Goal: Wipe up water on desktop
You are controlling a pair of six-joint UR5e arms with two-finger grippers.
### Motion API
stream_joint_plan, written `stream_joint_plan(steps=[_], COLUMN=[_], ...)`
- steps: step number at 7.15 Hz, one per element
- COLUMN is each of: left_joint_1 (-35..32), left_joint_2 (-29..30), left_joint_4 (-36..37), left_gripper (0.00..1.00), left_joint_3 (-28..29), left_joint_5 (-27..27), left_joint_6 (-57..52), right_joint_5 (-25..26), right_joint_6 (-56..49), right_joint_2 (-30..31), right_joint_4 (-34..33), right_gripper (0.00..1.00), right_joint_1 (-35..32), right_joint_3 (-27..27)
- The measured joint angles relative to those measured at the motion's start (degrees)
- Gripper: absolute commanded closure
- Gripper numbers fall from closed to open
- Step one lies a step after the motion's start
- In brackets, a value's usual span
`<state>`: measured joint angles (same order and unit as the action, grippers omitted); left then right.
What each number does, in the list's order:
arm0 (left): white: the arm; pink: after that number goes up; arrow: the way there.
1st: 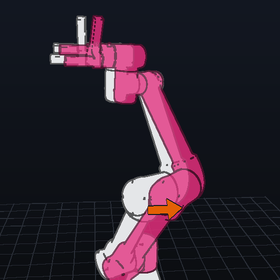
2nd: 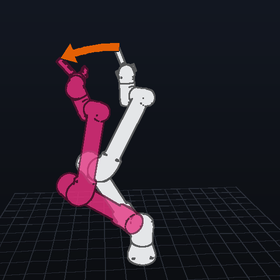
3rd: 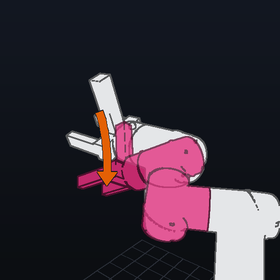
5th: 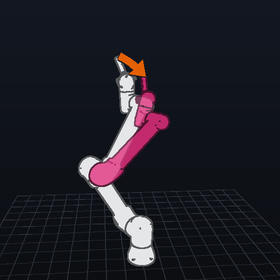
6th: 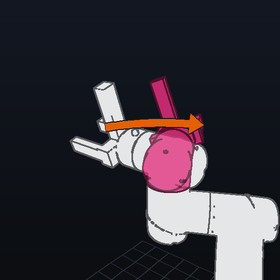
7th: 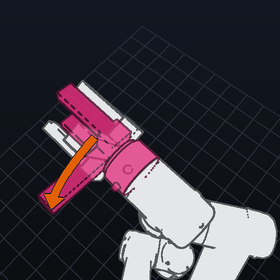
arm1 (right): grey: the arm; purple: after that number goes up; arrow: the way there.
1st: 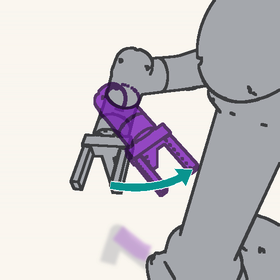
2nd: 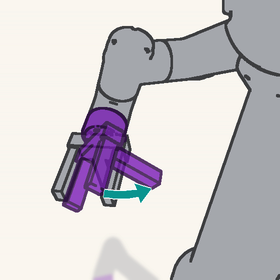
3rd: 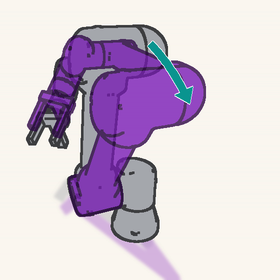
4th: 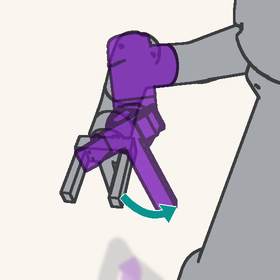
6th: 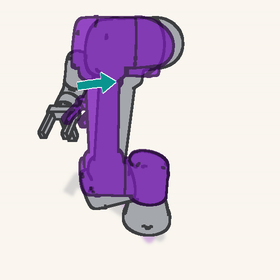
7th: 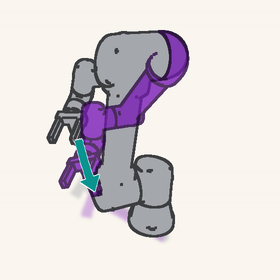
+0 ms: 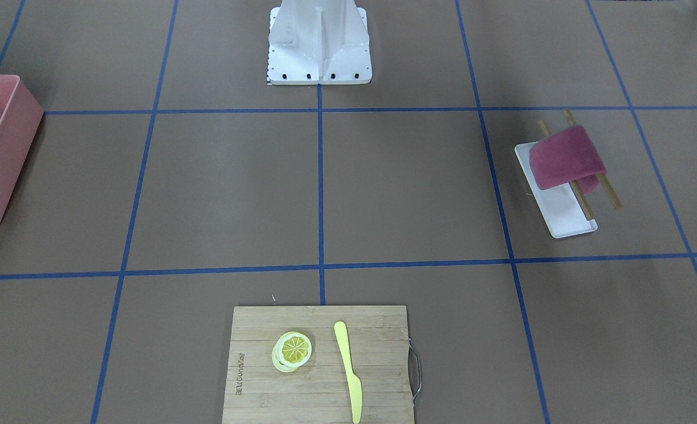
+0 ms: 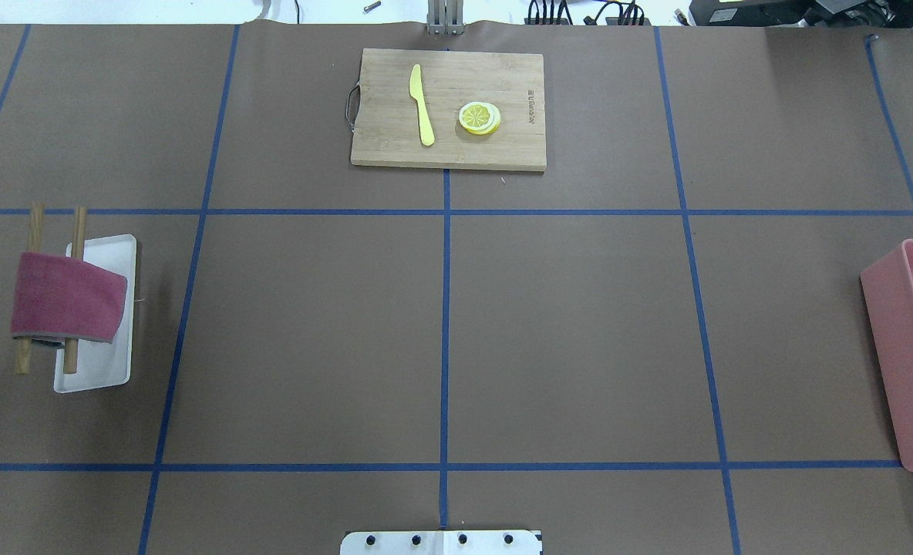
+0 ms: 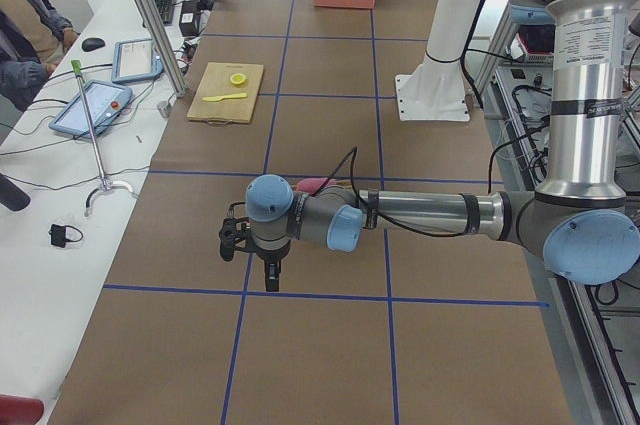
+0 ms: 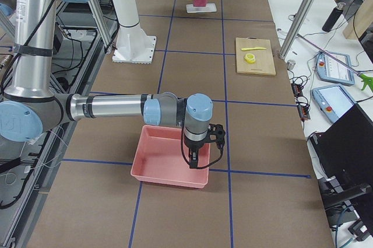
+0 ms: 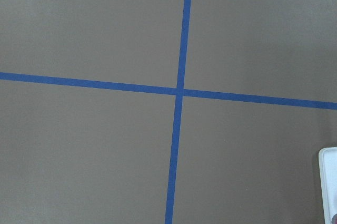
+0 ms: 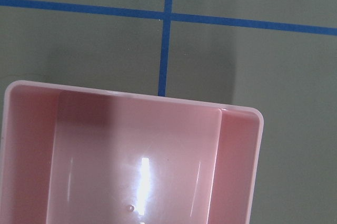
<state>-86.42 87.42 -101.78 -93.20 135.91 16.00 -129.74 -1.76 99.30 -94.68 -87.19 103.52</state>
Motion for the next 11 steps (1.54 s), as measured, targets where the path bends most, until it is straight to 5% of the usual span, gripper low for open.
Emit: stream_joint_plan(steps=[11], left_joint_1=[4.6], left_joint_2=[-1.4], left_joint_4=[-0.8], left_gripper=[0.02], left_joint_3=[-2.8], left_joint_5=[0.2], left_joint_6=[1.0], right_joint_5=[-1.0], right_joint_6=[0.0], right_joint_2=[0.1], right_joint_4=[0.1], right_gripper=[0.0], right_joint_1=[-0.1], right_joint_3=[0.5])
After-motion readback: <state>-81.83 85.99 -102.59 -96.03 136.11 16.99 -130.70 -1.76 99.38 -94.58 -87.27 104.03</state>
